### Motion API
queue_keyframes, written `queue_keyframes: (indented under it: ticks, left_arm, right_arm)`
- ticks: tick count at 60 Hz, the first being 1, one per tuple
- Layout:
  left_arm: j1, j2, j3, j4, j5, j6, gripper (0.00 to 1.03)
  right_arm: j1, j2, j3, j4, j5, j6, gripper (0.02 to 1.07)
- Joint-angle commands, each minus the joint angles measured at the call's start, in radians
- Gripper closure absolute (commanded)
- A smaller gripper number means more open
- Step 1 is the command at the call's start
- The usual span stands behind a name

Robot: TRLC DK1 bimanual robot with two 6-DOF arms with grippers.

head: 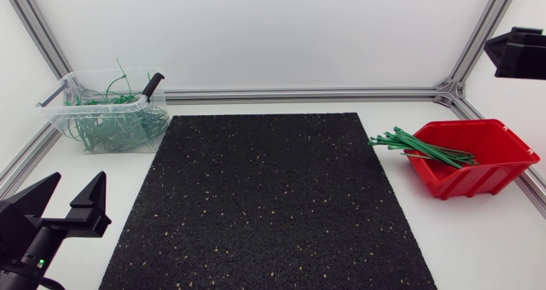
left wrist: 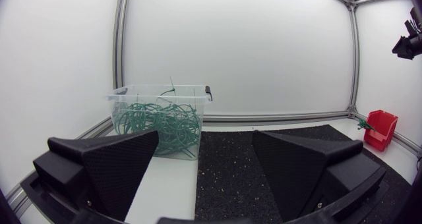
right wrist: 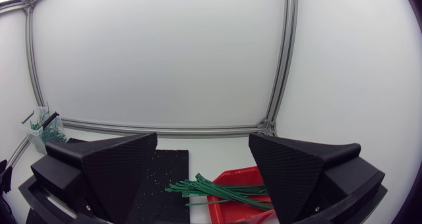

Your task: Take a green cable tie from the red box, thread the tail through the head to close it, then place it in the transparent bin on the left.

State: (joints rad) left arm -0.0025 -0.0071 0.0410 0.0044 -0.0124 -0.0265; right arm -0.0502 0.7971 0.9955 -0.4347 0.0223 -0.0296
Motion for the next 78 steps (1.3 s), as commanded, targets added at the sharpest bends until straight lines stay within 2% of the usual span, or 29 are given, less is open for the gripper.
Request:
queue_keyframes:
  ticks: [1,8,12,16,20,27,32,36,42,53,64,68,78]
  left_arm:
    - [-0.007,-0.005,-0.038,-0.023,-0.003,-0.013,0.04]
    - [-0.007,-0.005,-0.038,-0.023,-0.003,-0.013,0.04]
    - [-0.007,-0.005,-0.038,-0.023,-0.003,-0.013,0.04]
    - [-0.008,-0.005,-0.038,-0.023,-0.003,-0.013,0.04]
    - [-0.011,-0.005,-0.038,-0.023,-0.003,-0.013,0.04]
    - [-0.011,-0.004,-0.038,-0.023,-0.003,-0.013,0.04]
    - [-0.011,-0.004,-0.038,-0.023,-0.003,-0.013,0.04]
    - [-0.011,-0.004,-0.038,-0.023,-0.003,-0.013,0.04]
    - [-0.011,-0.004,-0.038,-0.024,-0.003,-0.013,0.04]
    - [-0.011,-0.004,-0.038,-0.024,-0.001,-0.013,0.04]
    - [-0.011,-0.004,-0.038,-0.024,-0.003,-0.013,0.04]
    - [-0.011,-0.004,-0.038,-0.024,-0.001,-0.013,0.04]
    - [-0.011,-0.004,-0.038,-0.024,-0.003,-0.012,0.04]
  right_arm:
    - [-0.008,0.088,0.092,-0.082,-0.024,-0.075,0.06]
    - [-0.042,0.168,0.167,-0.159,-0.099,-0.243,0.06]
    - [-0.054,0.214,0.193,-0.193,-0.105,-0.336,0.06]
    - [-0.056,0.294,0.242,-0.299,-0.104,-0.517,0.06]
    - [-0.046,0.332,0.238,-0.346,-0.147,-0.685,0.06]
    - [-0.066,0.406,0.270,-0.378,-0.168,-0.791,0.07]
    - [-0.100,0.481,0.342,-0.461,-0.208,-0.892,0.07]
    - [-0.120,0.557,0.422,-0.582,-0.242,-1.009,0.07]
    - [-0.149,0.620,0.477,-0.676,-0.286,-1.162,0.08]
    - [-0.163,0.683,0.474,-0.730,-0.286,-1.357,0.10]
    - [-0.172,0.737,0.440,-0.725,-0.286,-1.440,0.17]
    - [-0.172,0.729,0.382,-0.645,-0.285,-1.454,0.18]
    - [-0.166,0.728,0.290,-0.561,-0.278,-1.486,0.18]
